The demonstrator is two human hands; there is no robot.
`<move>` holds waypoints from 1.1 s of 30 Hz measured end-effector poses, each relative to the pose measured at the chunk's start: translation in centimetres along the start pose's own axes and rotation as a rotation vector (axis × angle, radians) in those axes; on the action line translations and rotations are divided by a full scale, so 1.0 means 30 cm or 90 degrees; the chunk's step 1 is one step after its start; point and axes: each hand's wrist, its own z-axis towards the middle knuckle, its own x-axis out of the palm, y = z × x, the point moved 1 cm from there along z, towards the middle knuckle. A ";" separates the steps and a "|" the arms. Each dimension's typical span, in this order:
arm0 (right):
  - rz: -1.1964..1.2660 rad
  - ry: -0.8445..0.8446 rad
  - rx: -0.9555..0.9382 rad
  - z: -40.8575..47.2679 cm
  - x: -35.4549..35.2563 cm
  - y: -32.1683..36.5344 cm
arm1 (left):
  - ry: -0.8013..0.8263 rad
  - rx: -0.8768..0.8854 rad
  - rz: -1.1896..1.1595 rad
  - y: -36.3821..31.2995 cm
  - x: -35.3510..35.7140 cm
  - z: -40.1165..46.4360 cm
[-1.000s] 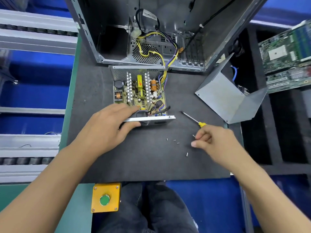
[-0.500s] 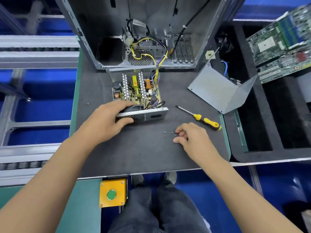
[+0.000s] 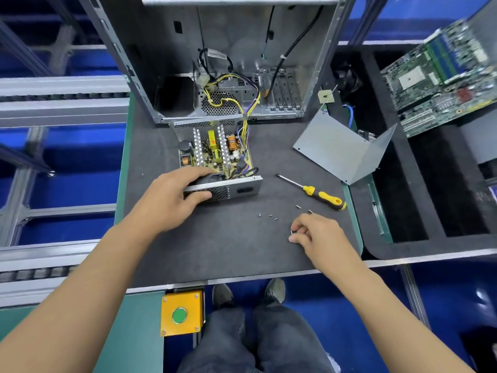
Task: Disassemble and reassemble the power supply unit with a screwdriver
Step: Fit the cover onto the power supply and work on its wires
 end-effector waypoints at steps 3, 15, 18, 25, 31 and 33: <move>-0.002 -0.016 -0.021 -0.011 -0.004 -0.007 | -0.011 -0.005 -0.024 -0.021 -0.020 0.006; 0.409 -0.320 0.104 0.048 -0.275 -0.007 | 0.037 -0.152 -0.399 -0.112 -0.166 0.096; 0.421 -0.328 0.100 0.062 -0.327 -0.011 | 0.049 -0.179 -0.451 -0.113 -0.189 0.106; 0.430 -0.290 0.045 0.098 -0.346 0.098 | 0.062 -0.214 -0.603 -0.116 -0.205 0.126; 0.456 -0.202 -0.117 0.154 -0.329 0.360 | 0.062 -0.183 -0.535 -0.154 -0.177 0.127; 0.425 -0.190 -0.193 0.166 -0.318 0.444 | 0.061 -0.190 -0.536 -0.147 -0.181 0.126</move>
